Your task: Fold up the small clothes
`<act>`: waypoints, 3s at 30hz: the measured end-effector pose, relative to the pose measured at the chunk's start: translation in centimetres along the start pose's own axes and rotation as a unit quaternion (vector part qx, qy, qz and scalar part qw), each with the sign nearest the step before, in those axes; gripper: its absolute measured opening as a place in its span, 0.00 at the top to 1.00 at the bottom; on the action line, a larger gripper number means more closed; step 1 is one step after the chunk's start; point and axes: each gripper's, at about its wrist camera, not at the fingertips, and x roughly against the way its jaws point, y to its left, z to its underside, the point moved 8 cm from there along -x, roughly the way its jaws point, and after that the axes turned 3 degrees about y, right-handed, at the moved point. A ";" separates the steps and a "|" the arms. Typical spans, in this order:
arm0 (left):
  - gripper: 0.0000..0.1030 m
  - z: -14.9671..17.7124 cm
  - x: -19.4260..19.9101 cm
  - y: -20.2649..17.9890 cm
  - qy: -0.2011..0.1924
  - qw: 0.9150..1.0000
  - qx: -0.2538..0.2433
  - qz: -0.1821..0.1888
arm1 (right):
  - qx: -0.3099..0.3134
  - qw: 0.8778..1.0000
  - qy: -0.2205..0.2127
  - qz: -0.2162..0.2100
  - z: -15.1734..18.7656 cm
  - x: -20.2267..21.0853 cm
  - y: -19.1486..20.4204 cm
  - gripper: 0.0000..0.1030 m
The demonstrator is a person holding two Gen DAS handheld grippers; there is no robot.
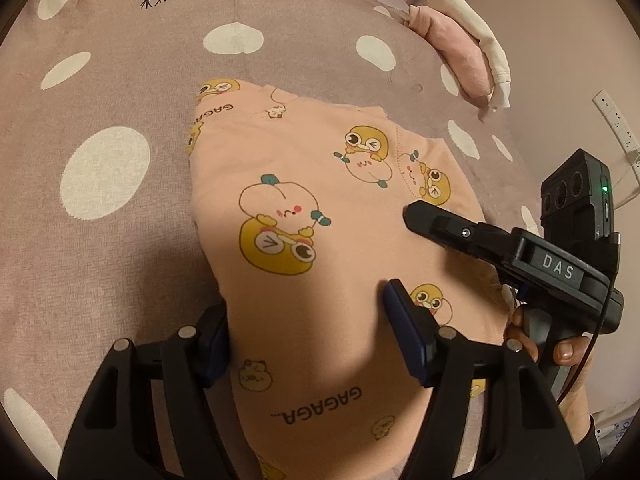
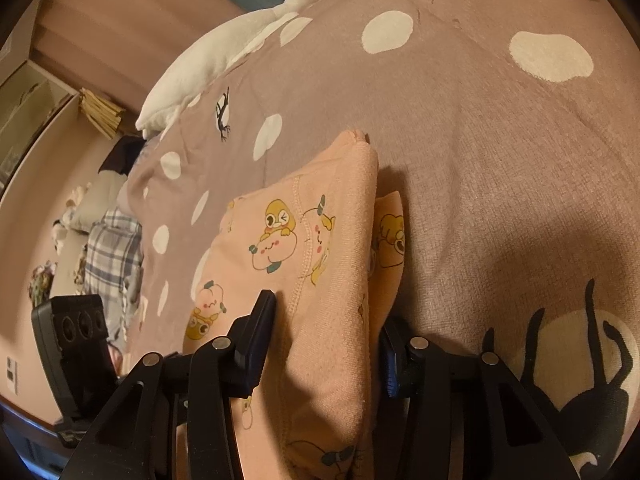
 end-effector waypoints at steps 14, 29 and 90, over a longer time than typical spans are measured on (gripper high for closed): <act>0.46 -0.3 0.2 0.9 -0.006 1.000 0.017 -0.009 | 0.050 0.997 -0.017 0.061 -0.1 -0.7 1.0 0.66; 0.68 -0.1 2.6 0.6 -0.022 0.999 0.032 0.002 | 0.145 0.982 -0.071 0.098 0.5 1.2 6.1 0.77; 0.72 17.2 19.4 2.0 -0.107 0.993 0.042 -0.001 | 0.221 0.974 -0.029 0.032 18.2 6.1 18.5 0.78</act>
